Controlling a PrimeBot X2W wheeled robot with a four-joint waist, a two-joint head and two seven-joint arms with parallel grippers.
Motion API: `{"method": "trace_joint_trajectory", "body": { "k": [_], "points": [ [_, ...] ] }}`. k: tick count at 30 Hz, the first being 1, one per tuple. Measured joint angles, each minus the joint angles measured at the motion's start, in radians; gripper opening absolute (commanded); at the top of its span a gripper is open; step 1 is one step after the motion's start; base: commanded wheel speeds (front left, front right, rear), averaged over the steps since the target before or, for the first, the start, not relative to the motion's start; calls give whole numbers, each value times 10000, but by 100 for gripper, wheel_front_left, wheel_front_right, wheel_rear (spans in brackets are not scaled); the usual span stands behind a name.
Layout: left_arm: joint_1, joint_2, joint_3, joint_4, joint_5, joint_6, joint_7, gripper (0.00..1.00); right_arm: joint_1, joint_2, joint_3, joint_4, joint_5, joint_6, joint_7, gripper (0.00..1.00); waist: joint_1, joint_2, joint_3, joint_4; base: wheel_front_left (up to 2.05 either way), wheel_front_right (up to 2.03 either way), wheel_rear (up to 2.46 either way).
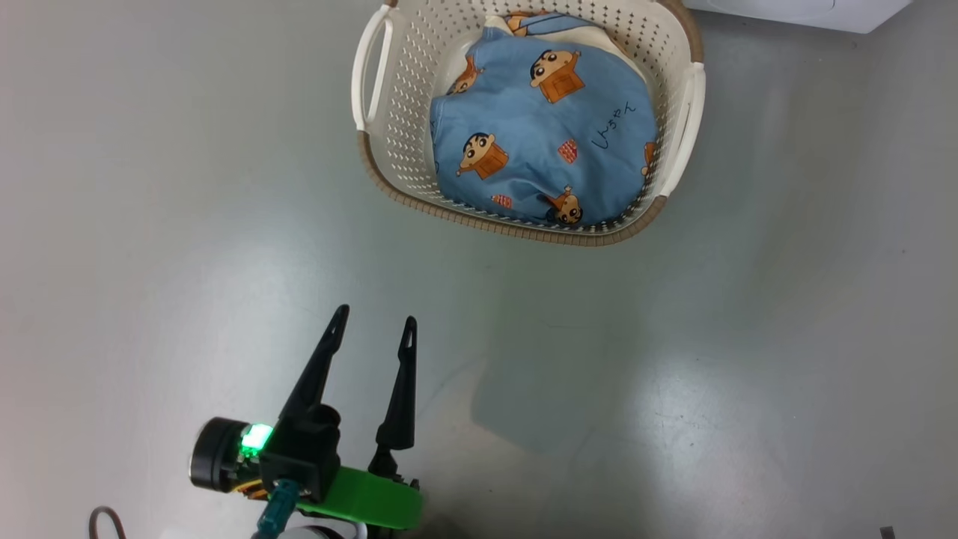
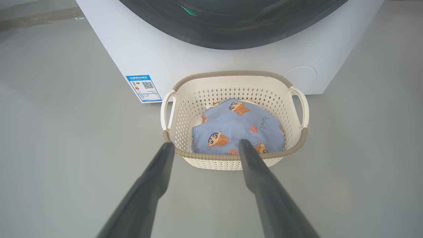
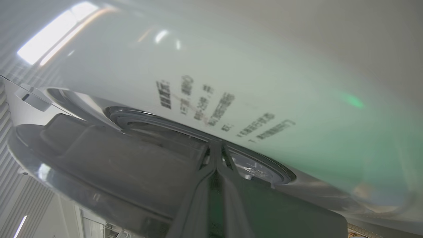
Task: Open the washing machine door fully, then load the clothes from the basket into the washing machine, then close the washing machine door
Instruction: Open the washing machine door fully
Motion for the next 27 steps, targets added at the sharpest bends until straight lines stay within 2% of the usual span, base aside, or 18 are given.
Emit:
{"method": "trace_joint_trajectory", "body": {
  "k": [27],
  "points": [
    [2, -6, 84, 102, -31, -21, -2, 100, -40, 19, 217, -148, 10, -2, 98, 0, 0, 0, -319, 14, 0, 0, 0]
  ]
}}
